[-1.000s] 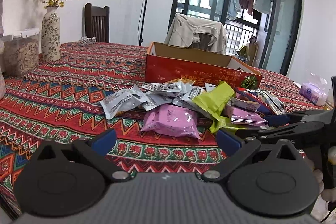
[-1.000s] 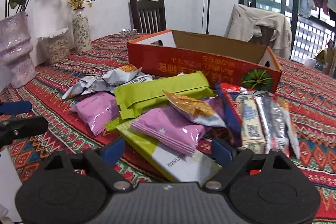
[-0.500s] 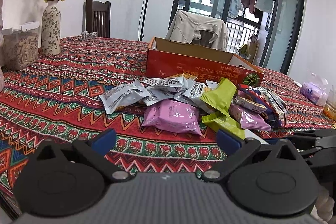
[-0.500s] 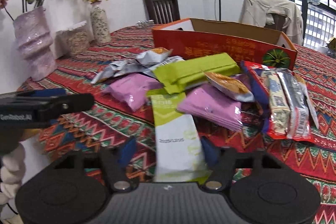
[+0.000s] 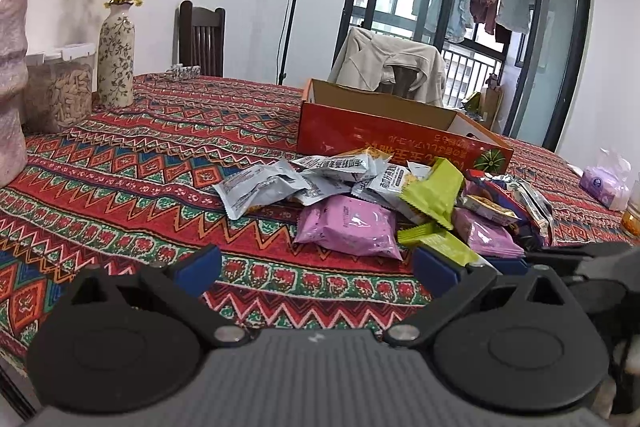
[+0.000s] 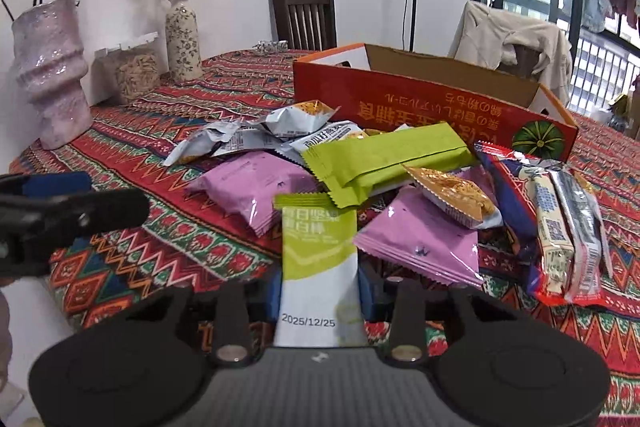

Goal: Organize snacks
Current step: 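Grasp the white-green bar with the right gripper while the left grasps the pink packet, then lift the white-green bar with the right gripper while the left lifts the pink packet, then lower both held packets into the cardboard box and open both grippers, then grasp the red-wrapped bars with the right gripper while the left grasps a white packet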

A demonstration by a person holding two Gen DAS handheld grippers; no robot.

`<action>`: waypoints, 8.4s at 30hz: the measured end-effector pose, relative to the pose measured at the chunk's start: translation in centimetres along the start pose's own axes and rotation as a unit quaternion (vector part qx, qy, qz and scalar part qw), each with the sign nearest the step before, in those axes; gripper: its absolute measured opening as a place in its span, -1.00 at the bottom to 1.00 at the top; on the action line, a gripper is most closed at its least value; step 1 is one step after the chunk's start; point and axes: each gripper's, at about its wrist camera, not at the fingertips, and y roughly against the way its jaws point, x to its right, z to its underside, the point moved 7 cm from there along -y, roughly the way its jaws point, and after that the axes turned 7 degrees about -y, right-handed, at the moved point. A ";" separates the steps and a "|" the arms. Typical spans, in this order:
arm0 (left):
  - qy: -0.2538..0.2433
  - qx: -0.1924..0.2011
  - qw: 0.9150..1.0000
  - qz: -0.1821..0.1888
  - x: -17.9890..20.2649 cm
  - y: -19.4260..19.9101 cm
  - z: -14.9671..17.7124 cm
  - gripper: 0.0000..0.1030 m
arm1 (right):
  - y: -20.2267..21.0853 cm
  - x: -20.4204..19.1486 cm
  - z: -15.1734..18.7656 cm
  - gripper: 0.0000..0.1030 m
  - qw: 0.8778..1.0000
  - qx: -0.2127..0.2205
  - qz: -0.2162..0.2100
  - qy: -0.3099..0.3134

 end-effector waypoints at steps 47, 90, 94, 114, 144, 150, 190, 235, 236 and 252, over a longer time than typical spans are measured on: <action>-0.050 -0.129 0.989 -0.049 4.6 -11.4 -2.1 0.58 | 7.3 9.4 -1.3 -0.30 0.981 0.136 0.066 -0.120; -0.061 -0.126 0.989 -0.051 3.1 -9.1 -0.6 0.88 | 6.4 9.4 -0.7 -0.30 0.982 0.130 0.066 -0.122; -0.063 -0.113 0.991 -0.041 3.5 -8.5 -0.6 0.49 | 6.3 9.5 -0.6 -0.30 0.982 0.129 0.066 -0.123; -0.066 -0.027 0.997 0.008 5.2 -5.1 -5.4 0.38 | 6.4 9.5 -2.5 -0.30 0.980 0.149 0.067 -0.113; -0.015 0.034 0.999 -0.029 7.3 -18.8 -21.6 0.38 | -3.3 17.3 -21.9 -0.30 0.963 0.196 0.094 -0.160; 0.004 0.028 0.998 -0.063 6.8 -22.9 -21.3 0.38 | -8.2 19.6 -22.1 -0.30 0.962 0.164 0.092 -0.199; -0.007 0.029 0.996 -0.088 6.3 -21.7 -19.7 1.00 | -5.5 19.3 -20.7 1.00 0.958 0.191 0.073 -0.199; -0.005 0.010 0.998 -0.055 -5.1 -8.7 -5.1 1.00 | 4.1 14.5 -2.1 1.00 0.983 0.094 0.112 -0.111; -0.010 0.020 0.998 -0.059 -4.9 -8.6 -5.1 1.00 | 3.9 14.6 -1.8 1.00 0.983 0.090 0.113 -0.114; -0.023 0.049 0.997 -0.061 -4.3 -7.9 -5.1 1.00 | 1.1 15.4 -1.8 0.74 0.985 0.049 0.090 -0.141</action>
